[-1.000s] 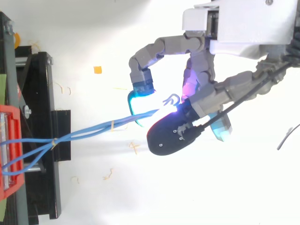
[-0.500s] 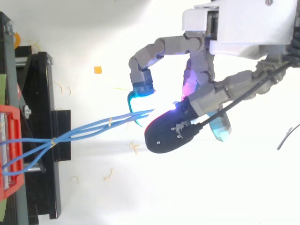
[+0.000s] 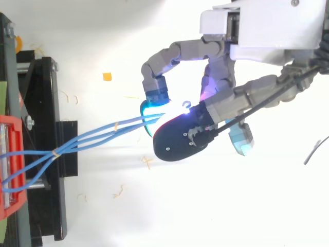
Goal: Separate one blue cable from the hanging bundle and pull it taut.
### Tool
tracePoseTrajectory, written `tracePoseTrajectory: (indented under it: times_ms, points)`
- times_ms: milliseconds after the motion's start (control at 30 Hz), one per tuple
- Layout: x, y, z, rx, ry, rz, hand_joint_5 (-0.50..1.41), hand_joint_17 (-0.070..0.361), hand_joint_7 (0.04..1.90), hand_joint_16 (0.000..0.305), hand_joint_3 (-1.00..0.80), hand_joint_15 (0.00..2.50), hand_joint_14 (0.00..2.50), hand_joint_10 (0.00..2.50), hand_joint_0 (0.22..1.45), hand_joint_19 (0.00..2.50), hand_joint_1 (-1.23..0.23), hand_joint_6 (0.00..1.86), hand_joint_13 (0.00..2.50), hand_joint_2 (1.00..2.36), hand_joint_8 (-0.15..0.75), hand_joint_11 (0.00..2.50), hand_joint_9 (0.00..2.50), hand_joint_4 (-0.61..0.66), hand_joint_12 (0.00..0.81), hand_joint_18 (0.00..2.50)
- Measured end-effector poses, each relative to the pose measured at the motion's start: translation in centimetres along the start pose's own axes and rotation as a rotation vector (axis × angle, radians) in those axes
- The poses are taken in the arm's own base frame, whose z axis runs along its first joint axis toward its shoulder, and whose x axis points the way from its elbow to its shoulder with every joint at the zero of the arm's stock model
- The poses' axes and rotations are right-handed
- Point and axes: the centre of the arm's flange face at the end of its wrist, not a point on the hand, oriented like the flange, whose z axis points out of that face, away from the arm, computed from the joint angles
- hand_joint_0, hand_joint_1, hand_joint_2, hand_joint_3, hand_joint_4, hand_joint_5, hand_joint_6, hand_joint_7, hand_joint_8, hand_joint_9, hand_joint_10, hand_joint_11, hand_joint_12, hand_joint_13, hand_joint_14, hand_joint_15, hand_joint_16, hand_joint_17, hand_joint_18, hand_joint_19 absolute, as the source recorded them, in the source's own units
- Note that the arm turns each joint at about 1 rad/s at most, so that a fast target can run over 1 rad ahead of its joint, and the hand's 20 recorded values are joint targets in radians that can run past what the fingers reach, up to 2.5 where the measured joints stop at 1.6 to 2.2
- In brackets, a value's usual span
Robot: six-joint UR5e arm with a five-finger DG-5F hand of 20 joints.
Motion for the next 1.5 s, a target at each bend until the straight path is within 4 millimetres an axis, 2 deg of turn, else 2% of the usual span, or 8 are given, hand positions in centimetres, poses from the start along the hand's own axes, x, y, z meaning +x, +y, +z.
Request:
tracePoseTrajectory:
  times_ms: [500, 733, 900, 967, 1200, 1500]
  points:
    - [0.0, -0.01, 0.02, 0.0, 0.0, 0.0, 0.14, 0.12, 1.28, 0.053, -0.37, 0.4, 0.02, 0.01, 0.58, 0.64, -0.54, 0.5, 1.27, 1.01, 0.067, 0.16, 1.86, 0.09, 0.231, 0.87]
    - [0.01, -0.02, 0.02, 0.0, 0.0, -0.001, 0.14, 0.131, 1.28, 0.058, -0.49, 0.38, 0.01, 0.01, 0.49, 0.61, -0.53, 0.5, 1.29, 1.0, 0.089, 0.13, 1.87, 0.08, 0.245, 0.92]
    - [-0.03, -0.04, 0.02, 0.001, -0.002, -0.007, 0.14, 0.131, 1.28, 0.058, -0.5, 0.37, 0.01, 0.0, 0.49, 0.61, -0.54, 0.5, 1.29, 1.0, 0.081, 0.12, 1.87, 0.08, 0.248, 0.92]
    - [-0.04, -0.04, 0.02, 0.001, -0.003, -0.009, 0.14, 0.128, 1.27, 0.057, -0.5, 0.38, 0.01, 0.01, 0.5, 0.61, -0.56, 0.5, 1.29, 1.0, 0.083, 0.13, 1.86, 0.08, 0.244, 0.91]
    - [-0.12, -0.03, 0.02, 0.0, -0.005, -0.01, 0.14, 0.112, 1.27, 0.05, -0.5, 0.4, 0.02, 0.01, 0.66, 0.63, -0.55, 0.5, 1.28, 1.0, 0.052, 0.17, 1.89, 0.06, 0.224, 0.89]
    - [-0.14, -0.06, 0.03, 0.001, -0.006, -0.01, 0.14, 0.108, 1.28, 0.048, -0.32, 0.4, 0.02, 0.01, 0.73, 0.62, -0.67, 0.5, 1.28, 1.01, 0.049, 0.21, 1.92, 0.06, 0.229, 0.9]
